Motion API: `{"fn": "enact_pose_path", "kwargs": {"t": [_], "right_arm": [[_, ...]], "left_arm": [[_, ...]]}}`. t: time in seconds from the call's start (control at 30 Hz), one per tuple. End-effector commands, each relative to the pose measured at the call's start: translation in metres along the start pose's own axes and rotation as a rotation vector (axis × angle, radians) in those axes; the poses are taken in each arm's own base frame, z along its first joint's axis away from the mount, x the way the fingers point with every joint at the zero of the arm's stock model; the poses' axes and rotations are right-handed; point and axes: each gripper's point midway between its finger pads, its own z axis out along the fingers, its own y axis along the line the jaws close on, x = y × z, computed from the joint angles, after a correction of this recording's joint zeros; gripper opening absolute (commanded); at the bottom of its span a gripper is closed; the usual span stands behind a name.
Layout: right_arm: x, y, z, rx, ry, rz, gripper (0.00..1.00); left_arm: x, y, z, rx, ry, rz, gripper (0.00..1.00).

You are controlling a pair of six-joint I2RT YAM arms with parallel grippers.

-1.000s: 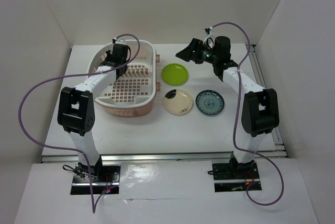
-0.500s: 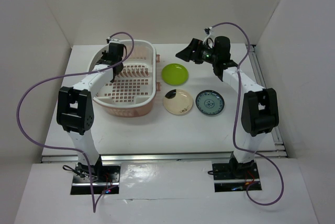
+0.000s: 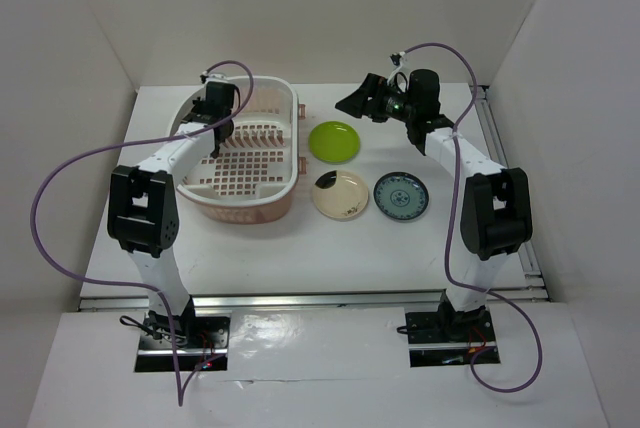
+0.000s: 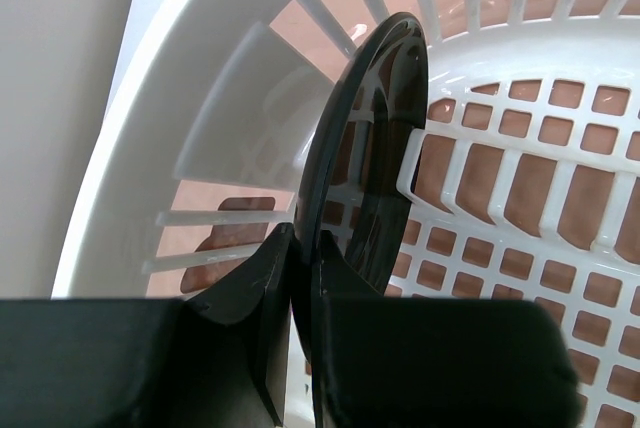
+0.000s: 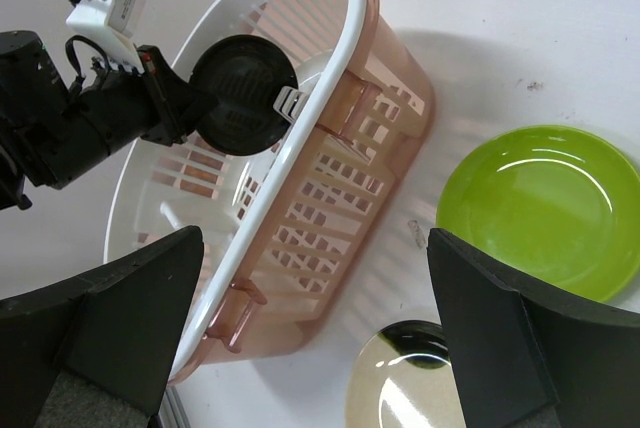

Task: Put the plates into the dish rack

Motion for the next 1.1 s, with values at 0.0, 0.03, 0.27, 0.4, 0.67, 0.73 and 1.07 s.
{"fn": "enact_pose_path", "kwargs": {"t": [0.0,0.03,0.27,0.4,0.67,0.73,1.07], "right_arm": [[-0.018,0.019,0.004,-0.066,-0.032,-0.051,1.0],[-0.018,0.019,0.004,-0.066,-0.031,-0.051,1.0],[-0.014,0.018,0.004,-0.07,-0.02,-0.045,1.0],[-0.012,0.017,0.004,-0.07,-0.02,-0.045,1.0],[-0.011,0.018,0.002,-0.07,-0.02,-0.045,1.0],[-0.011,0.018,0.002,-0.07,-0.02,-0.045,1.0],[-0.007,0.016,0.002,-0.066,-0.014,-0.04,1.0]], "left_arm": [[-0.005,0.009,0.006,-0.031,0.007,-0.031,0.17],[-0.005,0.008,0.006,-0.022,0.008,-0.032,0.17],[-0.009,0.012,0.007,-0.028,0.003,-0.051,0.3],[-0.012,0.013,0.005,-0.028,-0.005,-0.066,0.34],[-0.012,0.015,0.005,-0.037,-0.005,-0.066,0.37],[-0.012,0.015,0.005,-0.037,-0.005,-0.066,0.41],[-0.013,0.014,0.011,-0.035,0.0,-0.08,0.45]]}}
